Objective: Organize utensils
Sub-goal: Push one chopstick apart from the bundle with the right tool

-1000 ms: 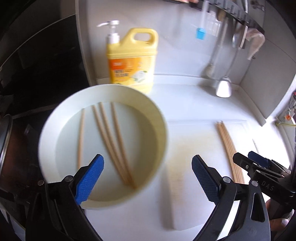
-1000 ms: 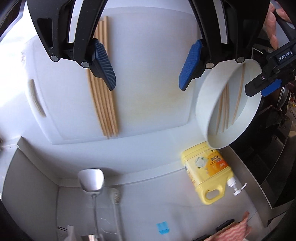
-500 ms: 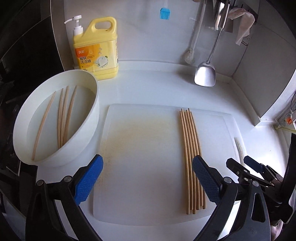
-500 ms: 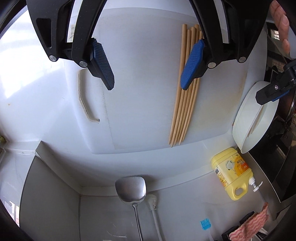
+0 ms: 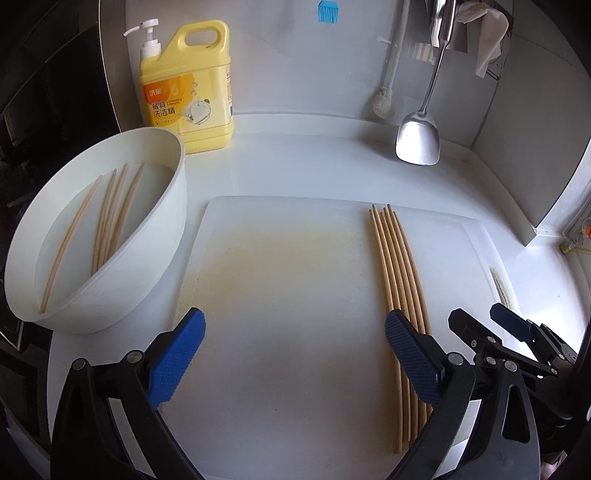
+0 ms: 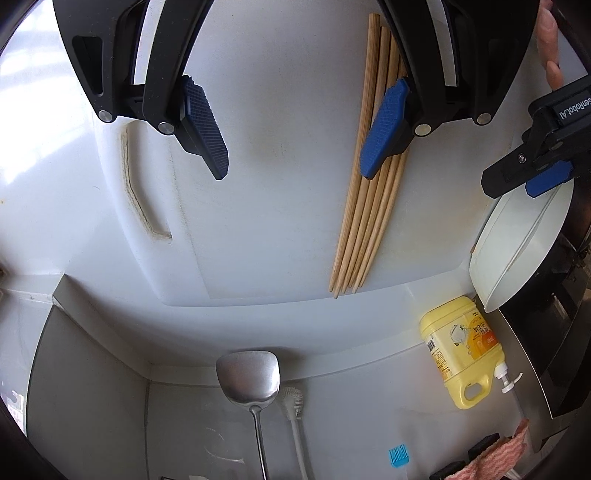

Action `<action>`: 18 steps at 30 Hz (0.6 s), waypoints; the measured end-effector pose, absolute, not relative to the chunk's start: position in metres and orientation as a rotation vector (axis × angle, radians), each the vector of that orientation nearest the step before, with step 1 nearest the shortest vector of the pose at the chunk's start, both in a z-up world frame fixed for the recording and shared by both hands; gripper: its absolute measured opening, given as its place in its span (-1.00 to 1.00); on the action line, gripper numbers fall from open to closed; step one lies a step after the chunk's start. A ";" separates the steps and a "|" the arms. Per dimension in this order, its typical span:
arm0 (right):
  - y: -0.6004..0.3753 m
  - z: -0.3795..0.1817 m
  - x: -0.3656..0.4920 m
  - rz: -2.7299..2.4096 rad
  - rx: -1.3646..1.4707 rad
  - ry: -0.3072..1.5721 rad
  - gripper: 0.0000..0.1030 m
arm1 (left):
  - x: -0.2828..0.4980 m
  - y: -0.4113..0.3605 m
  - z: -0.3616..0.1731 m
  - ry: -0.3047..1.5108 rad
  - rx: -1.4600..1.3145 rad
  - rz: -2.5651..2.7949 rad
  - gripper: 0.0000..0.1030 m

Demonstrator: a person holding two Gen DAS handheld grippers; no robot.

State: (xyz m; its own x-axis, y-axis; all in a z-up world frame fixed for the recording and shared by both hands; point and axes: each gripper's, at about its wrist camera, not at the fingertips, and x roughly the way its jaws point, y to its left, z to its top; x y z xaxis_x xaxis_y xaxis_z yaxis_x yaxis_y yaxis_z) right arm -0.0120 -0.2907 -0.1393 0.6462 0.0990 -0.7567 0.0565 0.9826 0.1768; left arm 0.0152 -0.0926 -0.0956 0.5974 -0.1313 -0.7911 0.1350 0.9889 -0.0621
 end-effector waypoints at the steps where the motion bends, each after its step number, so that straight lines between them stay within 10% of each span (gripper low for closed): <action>1: -0.290 -0.140 -0.012 0.026 0.192 0.858 0.37 | 0.015 -0.092 -0.099 0.911 -0.001 -0.157 0.87; 18: -0.274 -0.152 -0.011 -0.010 0.120 0.834 0.37 | 0.012 -0.088 -0.120 0.881 -0.017 -0.169 0.87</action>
State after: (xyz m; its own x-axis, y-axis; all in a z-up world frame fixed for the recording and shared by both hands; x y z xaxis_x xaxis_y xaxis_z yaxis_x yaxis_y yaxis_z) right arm -0.0114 -0.2743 -0.1519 0.6726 0.0386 -0.7390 0.0555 0.9932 0.1024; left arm 0.0125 -0.0882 -0.1200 0.6236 -0.1545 -0.7663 0.1407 0.9865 -0.0844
